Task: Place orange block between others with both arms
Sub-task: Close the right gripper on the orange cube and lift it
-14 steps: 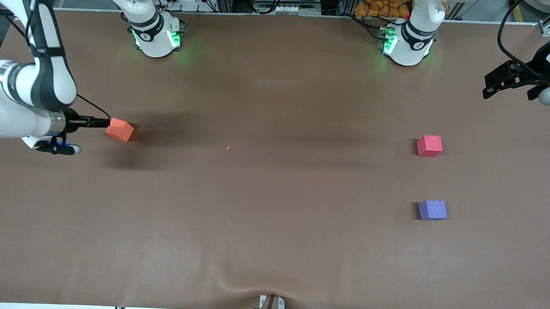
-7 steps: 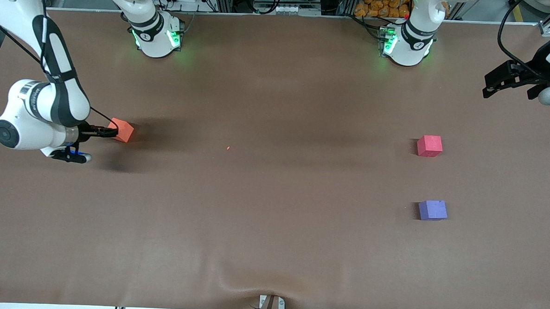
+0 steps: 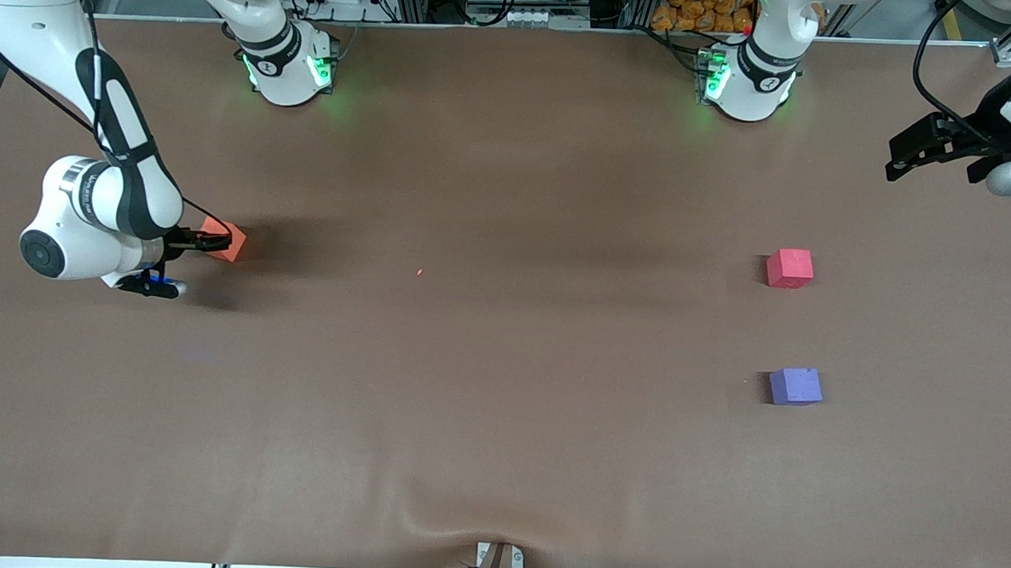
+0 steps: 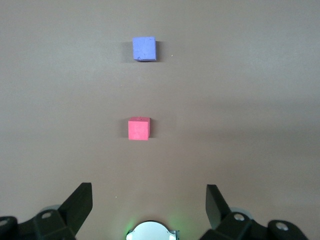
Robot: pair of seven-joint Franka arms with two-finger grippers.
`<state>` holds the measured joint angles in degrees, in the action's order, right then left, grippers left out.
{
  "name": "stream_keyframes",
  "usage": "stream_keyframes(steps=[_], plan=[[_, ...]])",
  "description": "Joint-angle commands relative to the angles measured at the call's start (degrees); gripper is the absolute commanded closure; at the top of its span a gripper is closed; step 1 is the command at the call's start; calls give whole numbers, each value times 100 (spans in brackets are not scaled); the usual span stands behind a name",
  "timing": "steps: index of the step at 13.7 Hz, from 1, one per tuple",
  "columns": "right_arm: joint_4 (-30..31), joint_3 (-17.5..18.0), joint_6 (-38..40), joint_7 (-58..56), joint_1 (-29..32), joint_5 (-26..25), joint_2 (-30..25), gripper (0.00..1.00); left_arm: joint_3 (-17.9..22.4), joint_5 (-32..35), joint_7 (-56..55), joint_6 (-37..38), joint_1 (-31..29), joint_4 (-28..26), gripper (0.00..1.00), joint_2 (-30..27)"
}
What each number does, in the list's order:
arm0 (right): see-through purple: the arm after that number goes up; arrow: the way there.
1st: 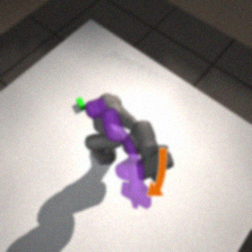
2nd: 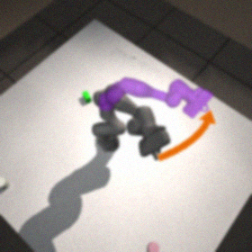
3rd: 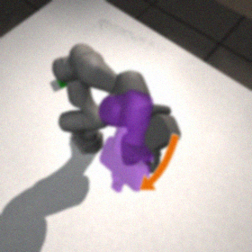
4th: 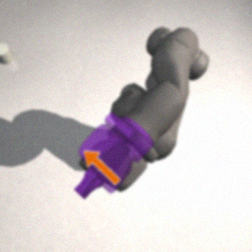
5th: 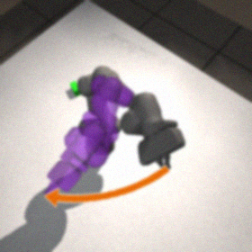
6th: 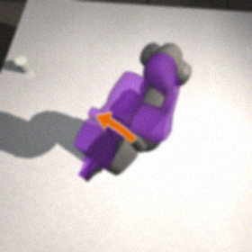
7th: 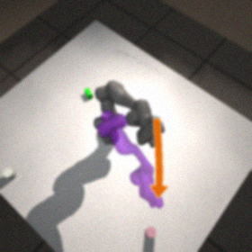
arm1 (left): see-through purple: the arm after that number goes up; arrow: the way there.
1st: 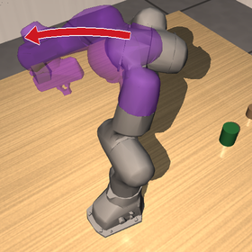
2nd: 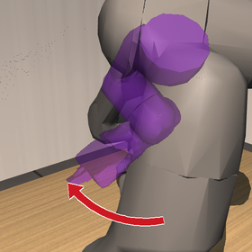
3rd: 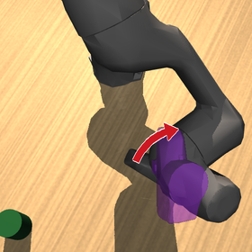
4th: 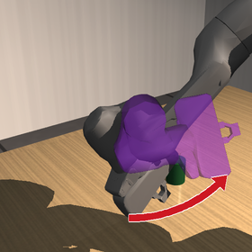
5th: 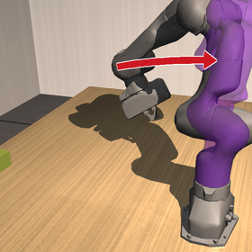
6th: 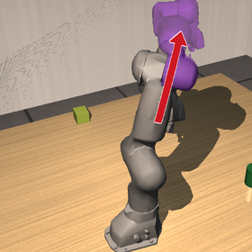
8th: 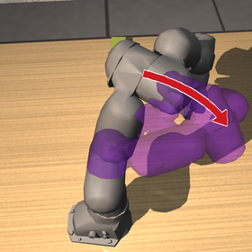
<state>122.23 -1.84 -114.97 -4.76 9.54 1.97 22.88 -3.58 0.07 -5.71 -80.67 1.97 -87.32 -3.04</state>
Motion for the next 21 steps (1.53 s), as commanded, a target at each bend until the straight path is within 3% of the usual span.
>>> stream_keyframes(steps=[1,3,4,6,7,9,11,13,15,21], plan=[[152,69,-149,54,74,75,-3,0,-55,124,-45,25,23,-14,0,-47],[152,69,-132,54,48,162,59,0,-82,124,-53,25,6,-22,0,-30],[152,78,-114,2,30,163,68,9,-90,124,-53,25,-3,-22,0,-12],[152,78,-88,-8,-5,163,76,53,-90,124,-53,-10,14,-14,0,5],[152,78,-87,1,-5,163,103,69,-90,124,-53,-28,14,-14,0,5],[134,87,-79,1,-14,163,112,90,-90,124,-53,-28,14,-22,0,5],[-40,131,122,19,-145,180,94,91,-90,124,-45,-28,-30,-31,0,5],[-522,157,622,71,-487,521,94,91,-82,124,-45,-37,-21,-22,0,14],[-1172,157,1071,72,-891,794,138,91,-90,133,-45,-98,5,-75,0,5],[-3158,157,1108,745,-2489,1831,953,91,-99,125,-45,-291,14,-303,0,-65]])
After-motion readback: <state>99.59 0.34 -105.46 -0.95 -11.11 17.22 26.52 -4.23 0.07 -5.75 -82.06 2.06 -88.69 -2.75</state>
